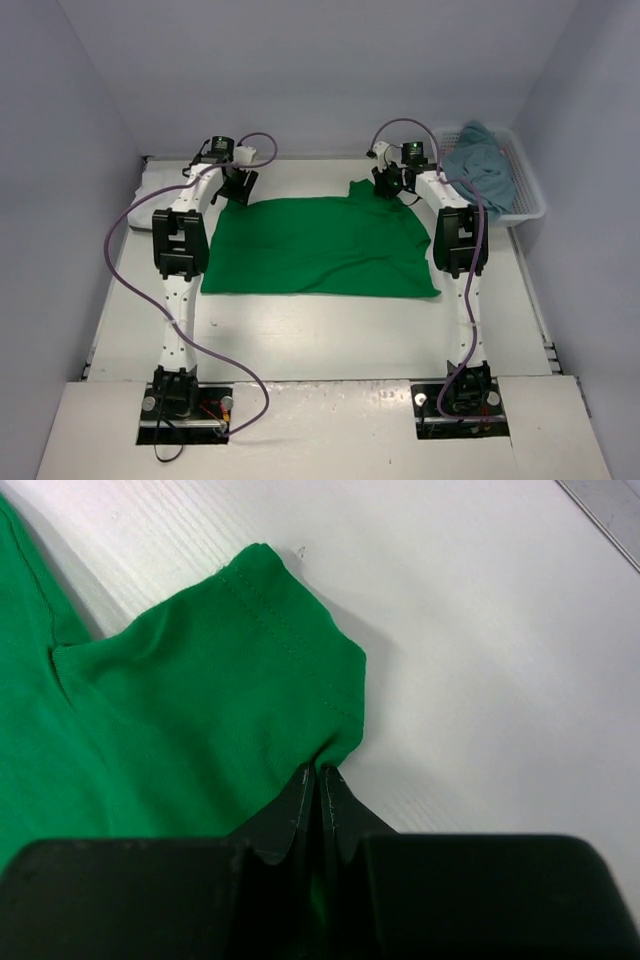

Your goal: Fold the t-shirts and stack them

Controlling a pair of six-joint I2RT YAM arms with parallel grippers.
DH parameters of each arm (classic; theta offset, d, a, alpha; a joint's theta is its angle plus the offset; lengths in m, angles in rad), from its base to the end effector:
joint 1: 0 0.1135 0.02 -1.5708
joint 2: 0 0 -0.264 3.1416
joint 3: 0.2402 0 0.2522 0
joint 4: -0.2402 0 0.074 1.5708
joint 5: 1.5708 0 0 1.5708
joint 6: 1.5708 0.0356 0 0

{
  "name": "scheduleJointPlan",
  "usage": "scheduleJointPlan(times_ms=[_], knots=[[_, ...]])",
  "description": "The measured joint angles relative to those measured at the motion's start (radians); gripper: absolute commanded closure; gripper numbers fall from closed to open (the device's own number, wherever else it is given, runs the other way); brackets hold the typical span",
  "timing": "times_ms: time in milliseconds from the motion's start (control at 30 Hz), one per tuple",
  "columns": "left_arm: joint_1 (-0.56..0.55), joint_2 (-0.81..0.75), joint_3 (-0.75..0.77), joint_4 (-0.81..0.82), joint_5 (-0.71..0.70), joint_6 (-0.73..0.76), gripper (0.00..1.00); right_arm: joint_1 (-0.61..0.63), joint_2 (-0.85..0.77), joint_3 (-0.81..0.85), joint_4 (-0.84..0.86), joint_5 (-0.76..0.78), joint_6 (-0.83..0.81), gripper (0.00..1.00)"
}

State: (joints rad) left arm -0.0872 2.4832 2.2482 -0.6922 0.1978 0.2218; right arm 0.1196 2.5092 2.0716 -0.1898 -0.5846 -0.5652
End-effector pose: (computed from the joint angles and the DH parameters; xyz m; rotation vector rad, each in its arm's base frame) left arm 0.5437 -0.0546 0.1892 0.4629 2.4387 -0.1900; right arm 0.5578 0.0868 0.1592 -0.9991 1.8522 0.3760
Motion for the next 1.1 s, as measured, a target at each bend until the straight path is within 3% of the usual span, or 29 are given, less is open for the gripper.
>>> scheduleJointPlan(times_ms=[700, 867, 1100], knots=[[0.035, -0.115, -0.15, 0.177, -0.036, -0.06, 0.41, 0.014, -0.023, -0.036, 0.005, 0.006, -0.013, 1.0], [0.037, -0.114, -0.121, 0.126, 0.005, -0.069, 0.41, 0.026, -0.026, -0.041, 0.004, 0.012, -0.014, 1.0], [0.038, -0.047, 0.058, 0.015, 0.065, -0.069, 0.41, 0.028, -0.028, -0.043, 0.005, 0.012, -0.015, 1.0]])
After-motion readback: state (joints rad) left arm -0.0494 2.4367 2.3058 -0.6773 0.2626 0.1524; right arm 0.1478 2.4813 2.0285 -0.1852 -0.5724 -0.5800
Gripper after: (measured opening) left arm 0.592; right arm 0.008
